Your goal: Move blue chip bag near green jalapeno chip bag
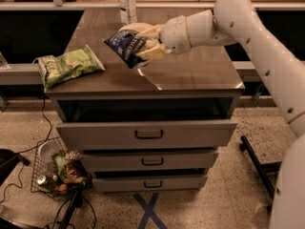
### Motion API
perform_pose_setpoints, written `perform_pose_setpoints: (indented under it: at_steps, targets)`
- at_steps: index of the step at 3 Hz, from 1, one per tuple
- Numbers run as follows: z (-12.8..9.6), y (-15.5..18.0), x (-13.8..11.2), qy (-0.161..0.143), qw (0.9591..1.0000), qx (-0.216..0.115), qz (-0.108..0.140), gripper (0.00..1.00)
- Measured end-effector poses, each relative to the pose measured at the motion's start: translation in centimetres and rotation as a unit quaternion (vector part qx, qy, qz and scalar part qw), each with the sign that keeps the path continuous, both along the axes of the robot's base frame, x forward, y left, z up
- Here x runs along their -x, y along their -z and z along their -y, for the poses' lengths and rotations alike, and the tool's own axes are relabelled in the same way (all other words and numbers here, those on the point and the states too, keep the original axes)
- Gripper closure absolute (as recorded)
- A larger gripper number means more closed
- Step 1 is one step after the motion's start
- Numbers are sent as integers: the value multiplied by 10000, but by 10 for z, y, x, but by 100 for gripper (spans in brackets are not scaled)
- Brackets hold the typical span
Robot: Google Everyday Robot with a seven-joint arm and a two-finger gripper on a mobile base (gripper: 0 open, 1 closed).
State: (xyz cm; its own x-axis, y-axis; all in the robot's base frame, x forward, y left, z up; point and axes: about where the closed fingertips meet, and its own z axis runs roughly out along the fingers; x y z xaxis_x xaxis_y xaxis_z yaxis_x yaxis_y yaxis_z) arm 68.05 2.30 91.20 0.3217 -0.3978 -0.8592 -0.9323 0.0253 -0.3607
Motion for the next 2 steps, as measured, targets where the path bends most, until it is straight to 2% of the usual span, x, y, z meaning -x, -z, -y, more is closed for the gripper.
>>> perform_pose_setpoints:
  at_steps: [1,2]
  targets:
    - [-26,22,-3,-136,9997,144,-125,100]
    - [-31,24,-3,-175,9996,158,-144,87]
